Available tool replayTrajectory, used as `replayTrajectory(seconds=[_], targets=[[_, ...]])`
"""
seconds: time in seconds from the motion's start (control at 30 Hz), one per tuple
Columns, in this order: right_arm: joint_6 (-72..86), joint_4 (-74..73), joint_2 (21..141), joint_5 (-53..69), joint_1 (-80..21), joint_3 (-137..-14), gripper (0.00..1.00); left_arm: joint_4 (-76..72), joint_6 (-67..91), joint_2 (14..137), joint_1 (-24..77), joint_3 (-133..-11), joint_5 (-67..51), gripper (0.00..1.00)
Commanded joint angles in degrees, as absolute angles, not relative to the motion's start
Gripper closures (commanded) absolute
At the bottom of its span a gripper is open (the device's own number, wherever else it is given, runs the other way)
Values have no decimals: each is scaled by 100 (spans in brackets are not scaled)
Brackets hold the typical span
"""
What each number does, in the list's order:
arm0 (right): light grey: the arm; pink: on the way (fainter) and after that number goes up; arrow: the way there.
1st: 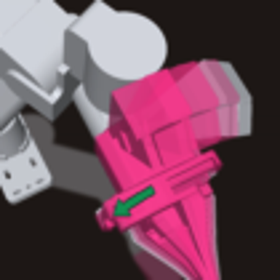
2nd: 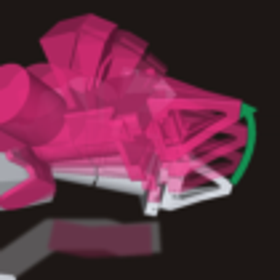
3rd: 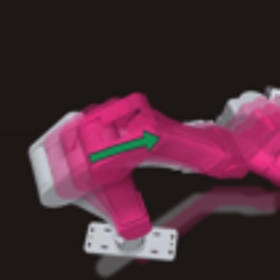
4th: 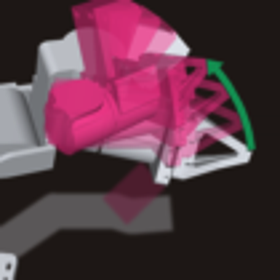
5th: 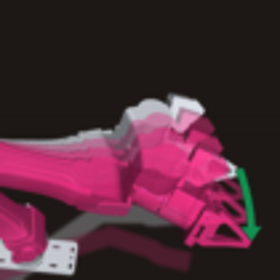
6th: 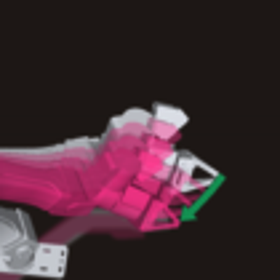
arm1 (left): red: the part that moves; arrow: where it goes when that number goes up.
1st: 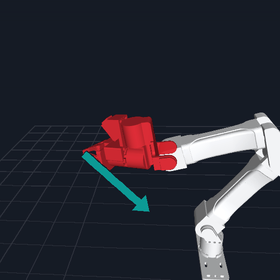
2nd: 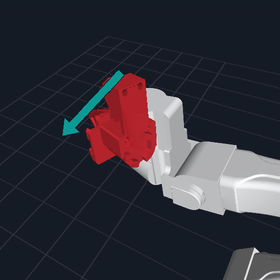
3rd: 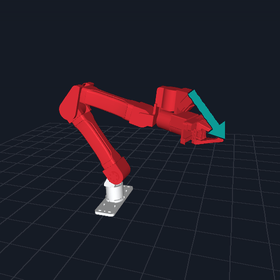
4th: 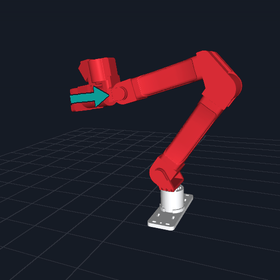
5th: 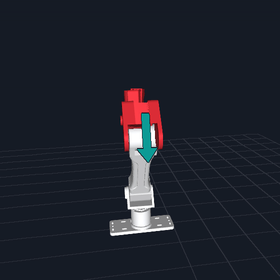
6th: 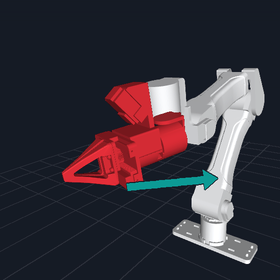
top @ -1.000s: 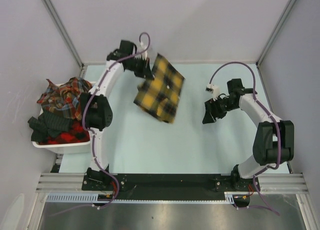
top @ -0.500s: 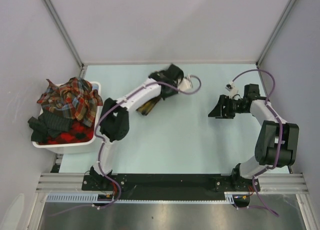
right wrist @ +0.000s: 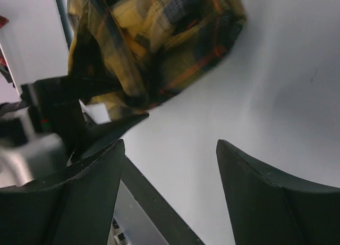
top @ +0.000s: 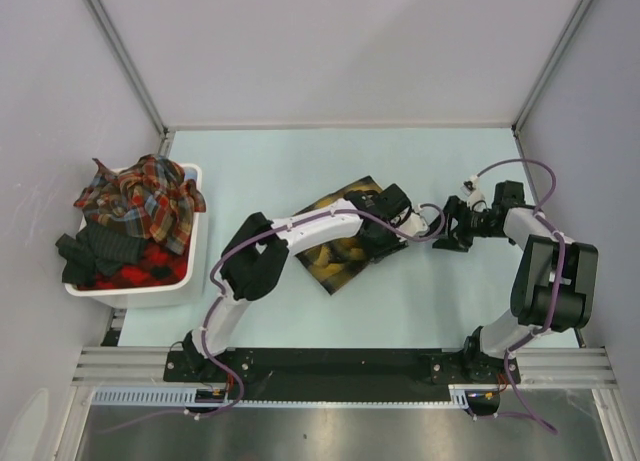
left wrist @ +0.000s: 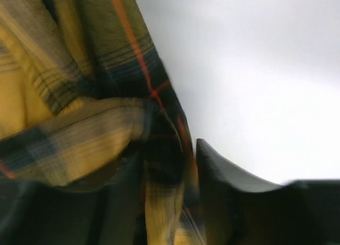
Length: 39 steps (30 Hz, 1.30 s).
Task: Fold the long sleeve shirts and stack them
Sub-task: Fold the shirt
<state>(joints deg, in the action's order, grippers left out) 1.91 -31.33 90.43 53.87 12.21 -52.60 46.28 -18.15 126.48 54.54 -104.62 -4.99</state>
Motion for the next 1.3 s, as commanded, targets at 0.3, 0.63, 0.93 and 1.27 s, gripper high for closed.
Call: replayTrajectory(seconds=[0.3,0.63,0.93,1.27], targets=[[3917,-550,8200,4757,520,-3639,0,3086,-167,10286,3642,-9215,-3919,21],[5605,2512,9491,4097,-991,-3094,6,2725,246,9739,2057,-8166,-4114,21],[4793,1199,10143,4226,-1004,-3928,89,2663,10,9422,1697,-7524,-4131,23],[-1060,-4880,11570,3773,-44,-7677,100,2638,-642,9808,1775,-6882,-4728,31]])
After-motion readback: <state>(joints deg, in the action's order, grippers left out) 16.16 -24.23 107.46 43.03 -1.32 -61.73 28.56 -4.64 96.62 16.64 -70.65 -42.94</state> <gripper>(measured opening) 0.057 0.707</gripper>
